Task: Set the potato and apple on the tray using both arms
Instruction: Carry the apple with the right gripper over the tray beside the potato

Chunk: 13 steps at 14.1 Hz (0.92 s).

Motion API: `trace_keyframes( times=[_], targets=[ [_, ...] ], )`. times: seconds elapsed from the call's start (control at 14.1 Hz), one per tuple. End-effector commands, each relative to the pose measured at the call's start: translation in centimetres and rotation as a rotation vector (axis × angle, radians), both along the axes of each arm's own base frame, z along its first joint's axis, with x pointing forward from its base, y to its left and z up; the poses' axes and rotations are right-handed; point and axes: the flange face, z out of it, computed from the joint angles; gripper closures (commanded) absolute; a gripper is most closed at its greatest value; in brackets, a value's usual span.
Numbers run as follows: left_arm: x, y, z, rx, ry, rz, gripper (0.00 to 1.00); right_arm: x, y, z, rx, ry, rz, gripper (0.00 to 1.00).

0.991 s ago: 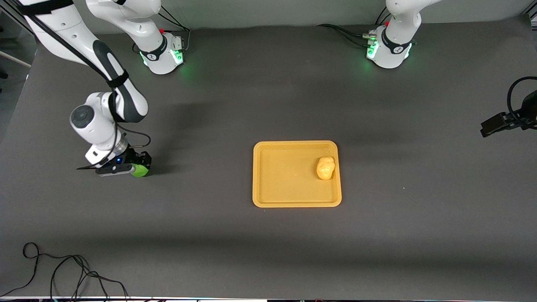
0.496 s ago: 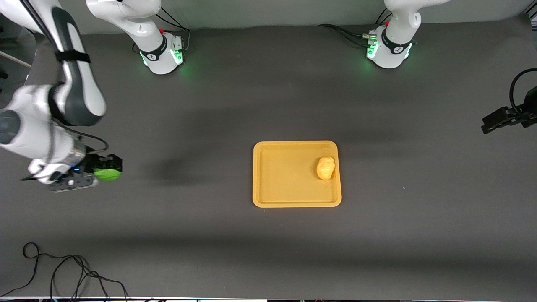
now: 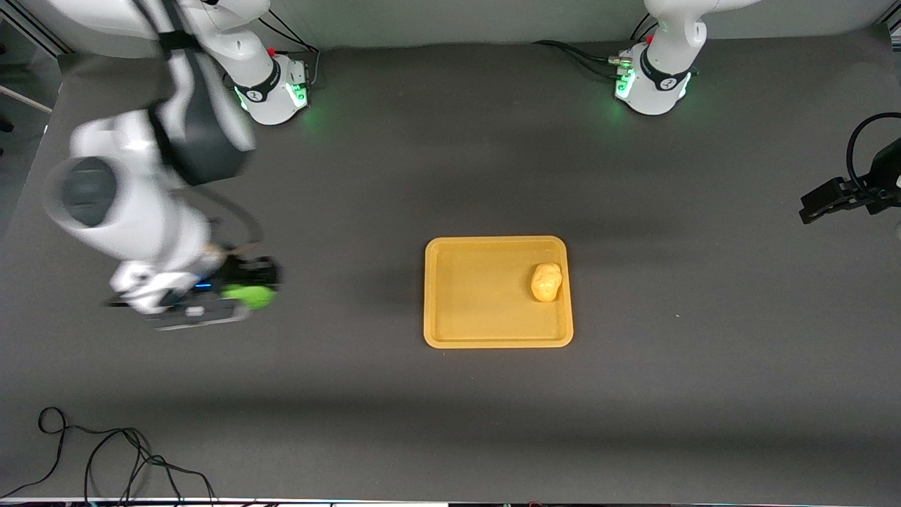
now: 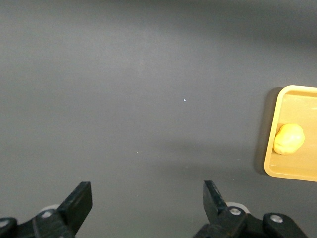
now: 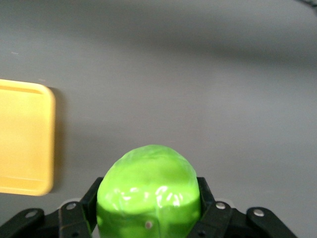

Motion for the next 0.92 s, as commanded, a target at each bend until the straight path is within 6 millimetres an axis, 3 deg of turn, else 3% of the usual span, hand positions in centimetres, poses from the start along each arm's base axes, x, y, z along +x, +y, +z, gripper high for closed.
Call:
trace_keyframes(
  times=[0.0,0.14,0.35,0.57,0.64,0.85],
  targets=[
    [-1.1,-0.8,0.5,-0.011,0.014,-0.029,0.00,0.1,10.3,-0.8,-0.027,-0.002,-0.123,0.58],
    [-0.9,-1.1,0.6,-0.011,0.010,-0.035,0.00,-1.9,17.8,-2.7,-0.025,-0.022,-0.191,0.60],
    [-0.8,-0.8,0.7,-0.009,0.003,-0.037,0.00,-5.2,25.9,-5.8,0.004,-0.045,-0.213,0.62],
    [-0.9,-0.6,0.5,-0.005,0.011,-0.049,0.00,-8.3,30.7,-7.7,0.045,-0.051,-0.171,0.63],
    [-0.9,-0.6,0.4,-0.005,0.016,-0.049,0.00,-8.5,31.5,-8.9,0.060,-0.051,-0.161,0.64],
    [-0.8,-1.0,0.3,-0.015,0.024,-0.079,0.00,-9.5,34.3,-15.6,0.075,-0.063,-0.152,0.65]
  ],
)
